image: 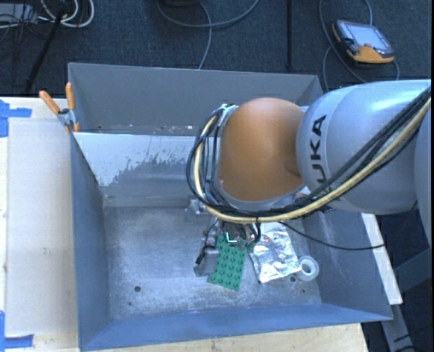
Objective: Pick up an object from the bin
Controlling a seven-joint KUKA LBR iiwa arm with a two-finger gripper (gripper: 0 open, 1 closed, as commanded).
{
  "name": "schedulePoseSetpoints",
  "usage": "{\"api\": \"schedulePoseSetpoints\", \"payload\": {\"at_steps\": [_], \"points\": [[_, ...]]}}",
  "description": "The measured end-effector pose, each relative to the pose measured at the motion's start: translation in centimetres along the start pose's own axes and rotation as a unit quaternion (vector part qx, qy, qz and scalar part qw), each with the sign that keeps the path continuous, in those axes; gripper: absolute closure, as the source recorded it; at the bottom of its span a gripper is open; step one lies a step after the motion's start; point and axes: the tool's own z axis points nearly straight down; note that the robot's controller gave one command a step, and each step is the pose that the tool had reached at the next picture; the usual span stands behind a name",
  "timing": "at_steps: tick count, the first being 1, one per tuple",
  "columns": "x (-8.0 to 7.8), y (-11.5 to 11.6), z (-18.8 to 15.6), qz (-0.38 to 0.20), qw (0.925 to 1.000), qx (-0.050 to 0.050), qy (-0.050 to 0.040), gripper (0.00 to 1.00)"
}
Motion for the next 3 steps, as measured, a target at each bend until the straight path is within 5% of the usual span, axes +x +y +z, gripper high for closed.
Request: {"api": "schedulePoseSetpoints", "payload": {"at_steps": [1, 2, 3], "points": [[0.0, -7.96, 8.61, -0.116, 0.9932, 0.001, -0.0008, 0.0], [-0.1, -7.81, 8.44, -0.115, 0.9933, 0.0, -0.003, 1.0], [-0.11, -7.81, 8.44, -0.115, 0.9934, 0.0, -0.0031, 0.0]]}}
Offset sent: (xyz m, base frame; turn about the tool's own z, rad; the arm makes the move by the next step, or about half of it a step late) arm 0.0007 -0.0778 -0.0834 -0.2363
